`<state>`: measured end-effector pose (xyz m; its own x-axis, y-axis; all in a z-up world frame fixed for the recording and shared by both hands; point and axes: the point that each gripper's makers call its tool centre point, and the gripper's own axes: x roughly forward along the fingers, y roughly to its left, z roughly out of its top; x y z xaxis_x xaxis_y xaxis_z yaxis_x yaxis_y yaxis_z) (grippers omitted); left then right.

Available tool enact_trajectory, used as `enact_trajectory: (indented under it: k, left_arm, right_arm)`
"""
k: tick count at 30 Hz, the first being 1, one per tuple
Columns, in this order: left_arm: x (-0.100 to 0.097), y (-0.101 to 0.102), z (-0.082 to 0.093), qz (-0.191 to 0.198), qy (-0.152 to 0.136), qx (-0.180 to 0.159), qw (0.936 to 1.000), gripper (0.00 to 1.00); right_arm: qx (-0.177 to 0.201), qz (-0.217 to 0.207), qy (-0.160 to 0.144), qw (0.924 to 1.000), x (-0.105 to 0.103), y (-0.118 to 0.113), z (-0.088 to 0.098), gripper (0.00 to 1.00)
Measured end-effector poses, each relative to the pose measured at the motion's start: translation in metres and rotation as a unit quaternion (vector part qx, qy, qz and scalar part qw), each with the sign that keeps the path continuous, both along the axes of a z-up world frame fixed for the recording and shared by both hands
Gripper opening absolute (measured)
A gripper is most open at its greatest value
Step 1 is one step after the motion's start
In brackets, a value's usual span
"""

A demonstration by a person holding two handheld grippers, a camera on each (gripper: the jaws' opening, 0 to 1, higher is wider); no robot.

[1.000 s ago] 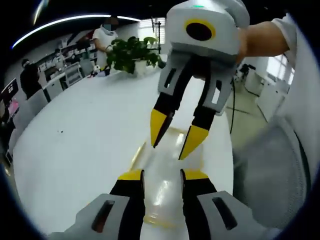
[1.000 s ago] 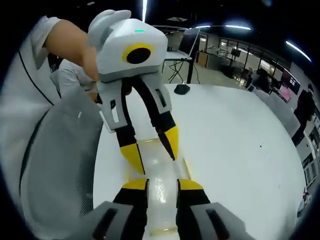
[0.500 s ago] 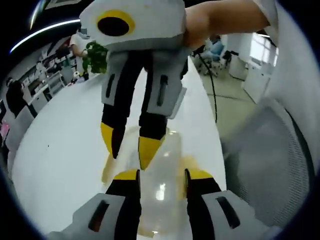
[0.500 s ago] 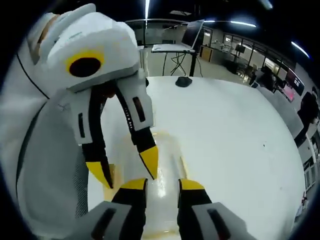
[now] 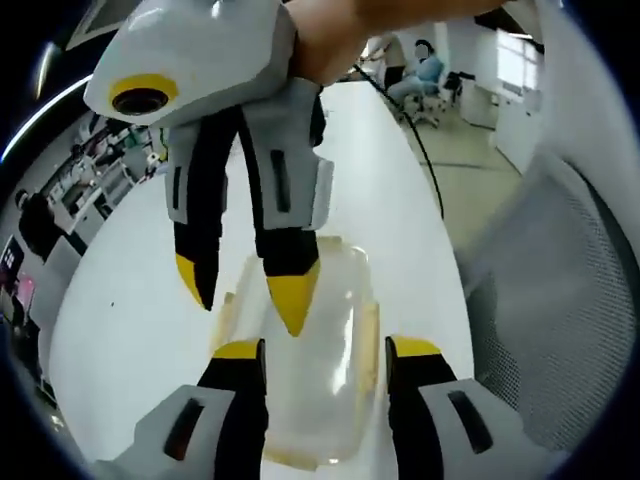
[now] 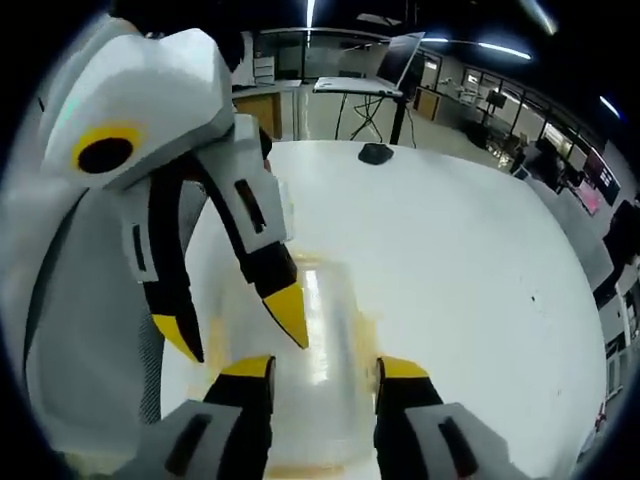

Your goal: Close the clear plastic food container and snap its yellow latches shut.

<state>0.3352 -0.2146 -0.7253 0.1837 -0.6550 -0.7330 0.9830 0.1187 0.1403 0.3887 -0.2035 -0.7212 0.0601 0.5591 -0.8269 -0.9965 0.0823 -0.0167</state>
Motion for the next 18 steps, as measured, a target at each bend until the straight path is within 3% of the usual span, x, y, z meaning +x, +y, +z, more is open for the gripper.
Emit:
enact_trajectory:
  k: [5,7,9,10,11,14,18]
  left_arm:
    - [-0.001,0.001,-0.006,-0.004,-0.007,0.015,0.9999,0.49]
    - [-0.001,0.0,-0.005,-0.004,-0.007,0.013,0.9999,0.5]
    - [0.0,0.001,-0.004,0.0,-0.008,0.016,0.9998,0.48]
    - [0.001,0.001,-0.004,0.0,-0.01,0.017,0.9998,0.46]
    - [0.002,0.001,-0.005,0.0,-0.013,0.021,0.9997,0.45]
    - [0.003,0.001,-0.004,0.001,-0.015,0.027,0.9995,0.43]
    - [0.004,0.001,-0.005,-0.003,-0.022,0.032,0.9992,0.43]
  right_arm:
    - [-0.012,0.023,0.023,0.9994,-0.001,0.0,-0.003,0.43]
    - [-0.01,0.054,0.041,0.9976,-0.009,0.003,-0.004,0.46]
    - [-0.015,0.053,0.037,0.9978,-0.005,0.002,-0.006,0.44]
    - [-0.012,0.057,0.065,0.9962,-0.012,0.003,-0.006,0.44]
    - [-0.013,0.056,0.07,0.9959,-0.013,0.003,-0.007,0.46]
    - [-0.04,0.073,0.055,0.995,-0.008,-0.002,-0.012,0.45]
    - [-0.042,0.061,0.077,0.9943,-0.007,0.0,-0.013,0.46]
